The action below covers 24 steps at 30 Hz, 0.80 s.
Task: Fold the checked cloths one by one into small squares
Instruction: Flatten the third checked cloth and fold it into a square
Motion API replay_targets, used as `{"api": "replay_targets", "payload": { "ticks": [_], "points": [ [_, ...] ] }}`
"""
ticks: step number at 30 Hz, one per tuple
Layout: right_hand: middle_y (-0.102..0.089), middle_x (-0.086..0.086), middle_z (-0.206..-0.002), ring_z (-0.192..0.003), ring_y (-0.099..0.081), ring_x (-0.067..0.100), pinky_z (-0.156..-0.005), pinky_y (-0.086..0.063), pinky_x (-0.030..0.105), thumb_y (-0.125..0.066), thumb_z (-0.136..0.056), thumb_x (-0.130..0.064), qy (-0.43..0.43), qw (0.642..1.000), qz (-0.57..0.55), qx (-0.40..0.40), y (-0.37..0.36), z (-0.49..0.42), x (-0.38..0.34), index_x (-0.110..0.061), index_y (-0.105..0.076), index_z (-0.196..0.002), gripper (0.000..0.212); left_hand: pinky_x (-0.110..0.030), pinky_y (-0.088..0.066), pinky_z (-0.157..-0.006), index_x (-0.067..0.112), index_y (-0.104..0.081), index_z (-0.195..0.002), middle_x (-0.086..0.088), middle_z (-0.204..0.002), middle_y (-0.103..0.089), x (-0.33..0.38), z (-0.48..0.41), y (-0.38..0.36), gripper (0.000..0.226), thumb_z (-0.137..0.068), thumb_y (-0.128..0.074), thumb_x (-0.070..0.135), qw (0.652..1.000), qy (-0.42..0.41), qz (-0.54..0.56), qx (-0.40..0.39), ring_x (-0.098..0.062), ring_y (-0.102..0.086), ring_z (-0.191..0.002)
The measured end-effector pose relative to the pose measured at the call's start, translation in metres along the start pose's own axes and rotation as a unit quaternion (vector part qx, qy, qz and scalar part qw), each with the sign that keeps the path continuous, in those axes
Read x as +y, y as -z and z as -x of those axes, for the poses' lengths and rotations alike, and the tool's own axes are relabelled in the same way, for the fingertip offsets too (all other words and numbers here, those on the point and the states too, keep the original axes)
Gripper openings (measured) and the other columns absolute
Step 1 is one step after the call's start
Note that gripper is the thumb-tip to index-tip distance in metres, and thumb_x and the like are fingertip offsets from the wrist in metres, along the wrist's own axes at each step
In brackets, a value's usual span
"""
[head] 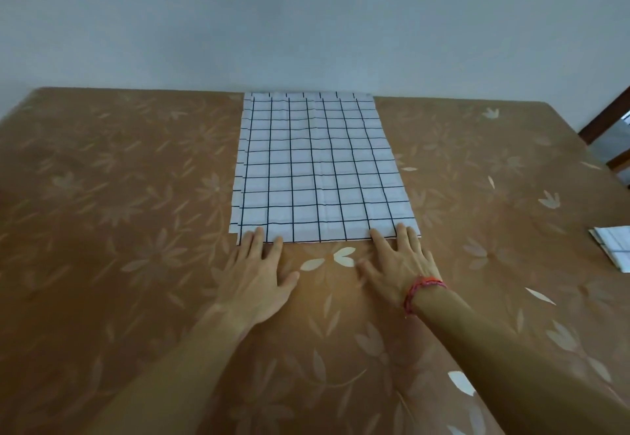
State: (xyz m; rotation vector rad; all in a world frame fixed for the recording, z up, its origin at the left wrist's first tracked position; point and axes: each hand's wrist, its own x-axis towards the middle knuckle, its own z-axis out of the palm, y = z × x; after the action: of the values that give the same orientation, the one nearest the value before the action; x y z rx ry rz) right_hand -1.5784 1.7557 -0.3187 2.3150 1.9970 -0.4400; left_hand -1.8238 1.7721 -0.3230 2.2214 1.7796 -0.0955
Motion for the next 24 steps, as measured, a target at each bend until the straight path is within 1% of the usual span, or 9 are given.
{"api": "replay_targets", "payload": {
  "ticks": [3,7,9,12,15,16,18,20,24],
  "points": [
    [-0.018,0.014,-0.154,-0.144,-0.011,0.028,-0.113,-0.02,0.042,-0.026,-0.092,-0.057,0.01,0.999,0.029,0.021,-0.003,0.002,0.0,-0.03,-0.023,-0.147,0.061,-0.038,-0.005,-0.12,0.021,-0.011,-0.155,-0.004,-0.163,-0.002,0.002,0.003,0.001,0.072,-0.097,-0.032,0.058,1.0,-0.004,0.004,0.022,-0.02,0.004,-0.15],
    [-0.044,0.001,-0.129,-0.121,-0.037,0.02,-0.103,-0.029,0.036,-0.029,-0.093,-0.049,0.027,0.994,0.061,0.084,-0.001,0.005,0.0,-0.018,-0.044,-0.13,0.051,-0.036,-0.016,-0.118,0.01,-0.032,-0.15,-0.005,-0.159,-0.026,0.003,0.005,0.0,0.062,-0.099,-0.037,0.044,0.997,-0.012,0.008,0.078,-0.018,-0.017,-0.148],
    [-0.047,-0.001,-0.124,-0.117,-0.039,0.019,-0.102,-0.028,0.035,-0.031,-0.093,-0.05,0.034,0.995,0.066,0.072,-0.001,0.011,0.001,-0.017,-0.05,-0.125,0.05,-0.038,-0.032,-0.112,0.005,-0.051,-0.137,-0.008,-0.145,-0.048,-0.001,0.008,-0.002,0.049,-0.095,-0.05,0.03,0.993,-0.029,0.006,0.111,-0.021,-0.039,-0.138],
    [-0.052,0.001,-0.124,-0.117,-0.042,0.021,-0.102,-0.027,0.033,-0.035,-0.094,-0.045,0.041,0.991,0.09,0.085,0.01,0.024,0.003,-0.014,-0.054,-0.119,0.044,-0.039,-0.052,-0.086,0.003,-0.069,-0.102,-0.006,-0.104,-0.068,-0.01,0.013,-0.002,0.024,-0.079,-0.064,0.006,0.983,-0.061,0.025,0.173,-0.025,-0.064,-0.102],
    [-0.059,0.012,-0.106,-0.099,-0.049,0.027,-0.087,-0.033,0.03,-0.043,-0.099,-0.025,0.054,0.996,0.065,0.037,0.03,0.033,0.011,-0.005,-0.06,-0.098,0.026,-0.039,-0.054,-0.073,0.003,-0.069,-0.088,-0.004,-0.084,-0.067,-0.016,0.021,0.006,0.014,-0.075,-0.067,-0.003,0.975,-0.063,0.044,0.209,-0.025,-0.065,-0.078],
    [-0.06,0.01,-0.108,-0.101,-0.05,0.027,-0.088,-0.034,0.032,-0.046,-0.097,-0.021,0.062,0.995,0.066,0.038,0.036,0.035,0.012,-0.009,-0.062,-0.1,0.02,-0.038,-0.054,-0.068,0.004,-0.069,-0.084,-0.003,-0.079,-0.066,-0.017,0.025,0.009,0.013,-0.074,-0.069,-0.005,0.972,-0.061,0.053,0.222,-0.024,-0.064,-0.073],
    [-0.067,0.0,-0.096,-0.092,-0.056,0.026,-0.081,-0.036,0.036,-0.065,-0.078,-0.02,0.06,0.991,0.091,0.081,0.041,0.04,0.013,-0.02,-0.069,-0.091,0.013,-0.035,-0.05,-0.057,0.006,-0.065,-0.075,0.0,-0.069,-0.062,-0.02,0.034,0.016,0.017,-0.071,-0.07,-0.009,0.965,-0.068,0.063,0.247,-0.022,-0.058,-0.064],
    [-0.066,-0.005,-0.072,-0.072,-0.059,0.026,-0.071,-0.031,0.034,-0.077,-0.056,-0.012,0.057,0.984,0.093,0.138,0.039,0.049,0.018,-0.022,-0.069,-0.072,0.02,-0.035,-0.044,-0.053,0.008,-0.06,-0.071,0.001,-0.063,-0.055,-0.019,0.047,0.024,0.023,-0.068,-0.069,-0.012,0.96,-0.076,0.062,0.262,-0.022,-0.05,-0.061],
    [-0.065,-0.005,-0.066,-0.068,-0.059,0.027,-0.069,-0.041,0.035,-0.075,-0.05,-0.009,0.049,0.986,0.045,0.156,0.054,0.082,0.014,-0.02,-0.07,-0.082,0.035,-0.034,-0.048,-0.057,0.008,-0.067,-0.088,0.001,-0.072,-0.06,-0.022,0.082,0.036,0.032,-0.063,-0.073,-0.011,0.96,-0.069,0.064,0.262,-0.025,-0.054,-0.067]
  ]
}}
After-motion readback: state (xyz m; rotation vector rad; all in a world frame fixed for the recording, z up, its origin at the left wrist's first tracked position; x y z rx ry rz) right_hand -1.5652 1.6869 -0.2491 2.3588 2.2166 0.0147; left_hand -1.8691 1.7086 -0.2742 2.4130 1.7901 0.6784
